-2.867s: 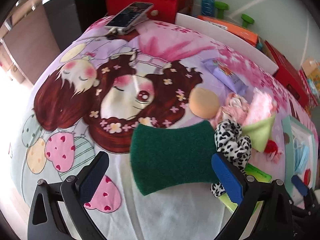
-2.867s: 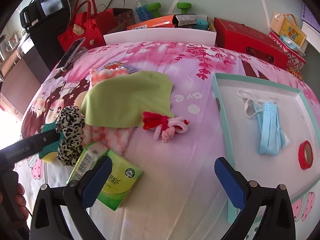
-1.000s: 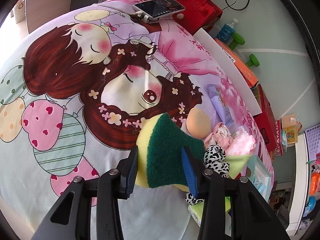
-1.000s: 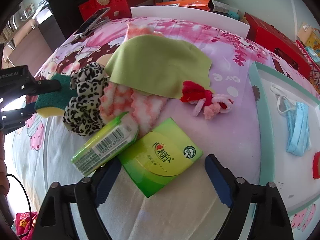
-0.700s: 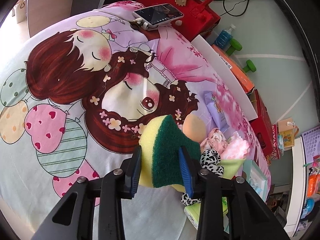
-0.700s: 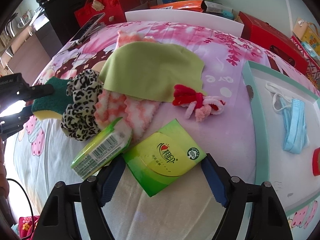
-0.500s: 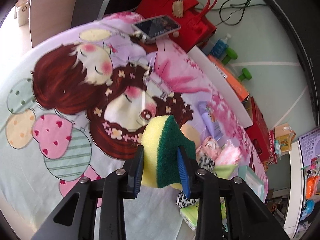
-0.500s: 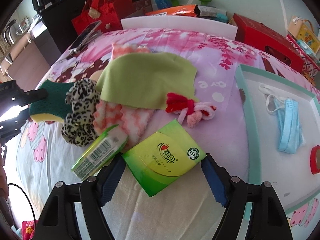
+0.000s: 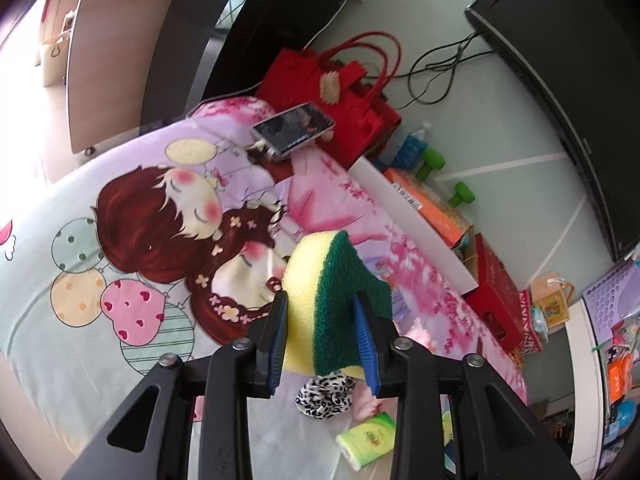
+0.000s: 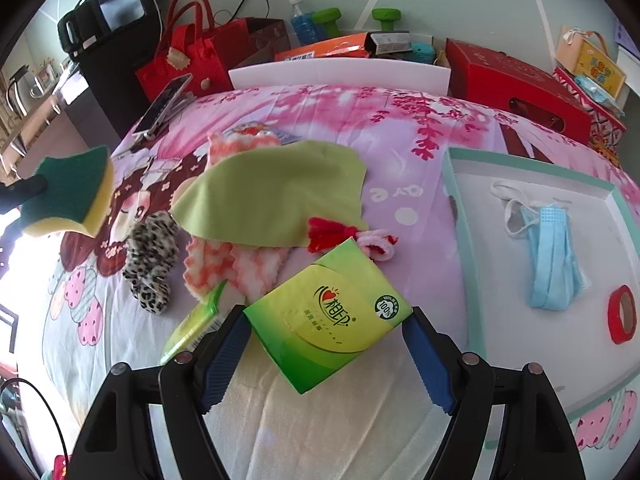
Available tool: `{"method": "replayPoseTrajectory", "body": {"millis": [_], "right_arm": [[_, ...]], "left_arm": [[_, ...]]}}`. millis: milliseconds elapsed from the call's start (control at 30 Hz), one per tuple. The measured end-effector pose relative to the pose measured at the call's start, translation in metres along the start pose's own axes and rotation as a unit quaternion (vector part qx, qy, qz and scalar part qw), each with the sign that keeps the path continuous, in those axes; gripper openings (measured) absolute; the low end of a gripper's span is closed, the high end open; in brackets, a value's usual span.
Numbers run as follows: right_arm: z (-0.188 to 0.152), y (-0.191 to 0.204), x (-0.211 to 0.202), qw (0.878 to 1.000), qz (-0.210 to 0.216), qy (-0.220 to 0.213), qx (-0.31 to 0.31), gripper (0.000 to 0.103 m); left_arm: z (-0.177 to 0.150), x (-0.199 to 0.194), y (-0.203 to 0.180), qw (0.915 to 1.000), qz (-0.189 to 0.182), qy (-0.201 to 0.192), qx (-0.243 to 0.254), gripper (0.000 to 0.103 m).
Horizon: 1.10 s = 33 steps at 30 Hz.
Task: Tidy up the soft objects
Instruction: 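Carry the sponge and tissue pack into the white tray and release them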
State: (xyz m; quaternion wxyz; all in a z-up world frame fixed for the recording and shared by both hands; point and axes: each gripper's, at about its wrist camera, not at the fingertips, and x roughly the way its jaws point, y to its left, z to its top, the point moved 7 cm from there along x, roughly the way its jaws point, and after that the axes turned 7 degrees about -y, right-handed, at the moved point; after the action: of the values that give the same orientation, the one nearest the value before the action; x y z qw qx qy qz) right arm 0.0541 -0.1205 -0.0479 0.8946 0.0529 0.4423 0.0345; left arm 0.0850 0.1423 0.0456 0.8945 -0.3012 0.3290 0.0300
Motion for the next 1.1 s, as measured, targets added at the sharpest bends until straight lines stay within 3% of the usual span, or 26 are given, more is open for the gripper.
{"method": "replayPoseTrajectory", "body": {"millis": [333, 600, 800, 1100], "right_arm": [[0.013, -0.021, -0.022, 0.999, -0.009, -0.039, 0.03, 0.08], [0.019, -0.077, -0.044, 0.992, -0.06, -0.069, 0.082, 0.08], [0.01, -0.141, -0.056, 0.98, -0.118, -0.071, 0.142, 0.08], [-0.011, -0.216, -0.072, 0.958, -0.171, -0.071, 0.22, 0.08]], "left_arm": [[-0.015, -0.005, -0.052, 0.9968, -0.069, 0.012, 0.039, 0.033], [-0.051, 0.009, -0.106, 0.9865, -0.128, 0.056, 0.086, 0.033], [-0.095, 0.021, -0.148, 0.9716, -0.172, 0.103, 0.125, 0.033], [-0.168, 0.03, -0.207, 0.9385, -0.234, 0.165, 0.192, 0.033]]}}
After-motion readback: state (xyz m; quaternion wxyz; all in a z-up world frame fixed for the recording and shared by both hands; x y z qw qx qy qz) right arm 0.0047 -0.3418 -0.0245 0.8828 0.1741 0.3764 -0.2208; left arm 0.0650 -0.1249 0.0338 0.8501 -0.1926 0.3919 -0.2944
